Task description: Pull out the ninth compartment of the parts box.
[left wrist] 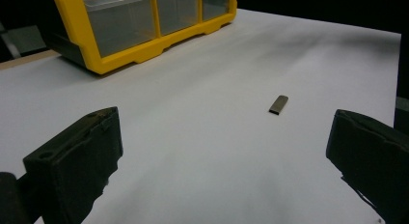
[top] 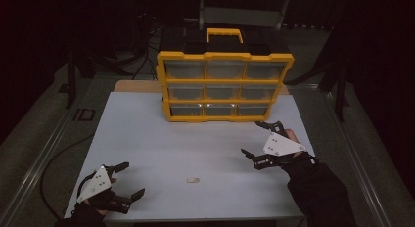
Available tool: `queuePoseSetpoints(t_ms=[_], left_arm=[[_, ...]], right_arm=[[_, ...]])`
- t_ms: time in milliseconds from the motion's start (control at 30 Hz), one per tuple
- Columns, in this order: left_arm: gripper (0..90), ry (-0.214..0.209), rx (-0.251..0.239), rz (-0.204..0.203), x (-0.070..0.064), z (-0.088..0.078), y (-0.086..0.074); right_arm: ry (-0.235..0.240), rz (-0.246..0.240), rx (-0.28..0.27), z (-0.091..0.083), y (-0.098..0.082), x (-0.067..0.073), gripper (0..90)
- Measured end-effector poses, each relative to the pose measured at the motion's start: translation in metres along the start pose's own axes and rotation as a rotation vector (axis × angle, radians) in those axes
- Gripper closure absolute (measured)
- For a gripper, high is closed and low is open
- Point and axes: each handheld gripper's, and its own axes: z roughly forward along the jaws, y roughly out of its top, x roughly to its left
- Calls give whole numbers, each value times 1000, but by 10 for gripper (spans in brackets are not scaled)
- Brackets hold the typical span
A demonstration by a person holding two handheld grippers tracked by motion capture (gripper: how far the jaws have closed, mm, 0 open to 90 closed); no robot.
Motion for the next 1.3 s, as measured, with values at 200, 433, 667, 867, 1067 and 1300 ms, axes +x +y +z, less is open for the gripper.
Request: queuePoseSetpoints(t_ms=[200, 433, 667, 867, 1067, 1300], left_arm=[[0, 2, 2, -1, 0, 0, 0], [0, 1, 4, 0, 0, 1, 0], [0, 4, 3, -2, 0, 0, 0], [0, 1, 0, -2, 0, 0, 0], [0, 1, 0, -4, 1, 0, 0], [0, 6, 1, -5, 1, 0, -1]], right_arm=[[-12, -44, 12, 8, 0, -3, 85], [-28, -96, 34, 19, 1, -8, 97], [-34, -149, 59, 31, 3, -12, 98], [-28, -226, 106, 43, 0, -10, 98], [-50, -258, 118, 52, -2, -10, 104], [-76, -323, 154, 64, -7, -13, 127]])
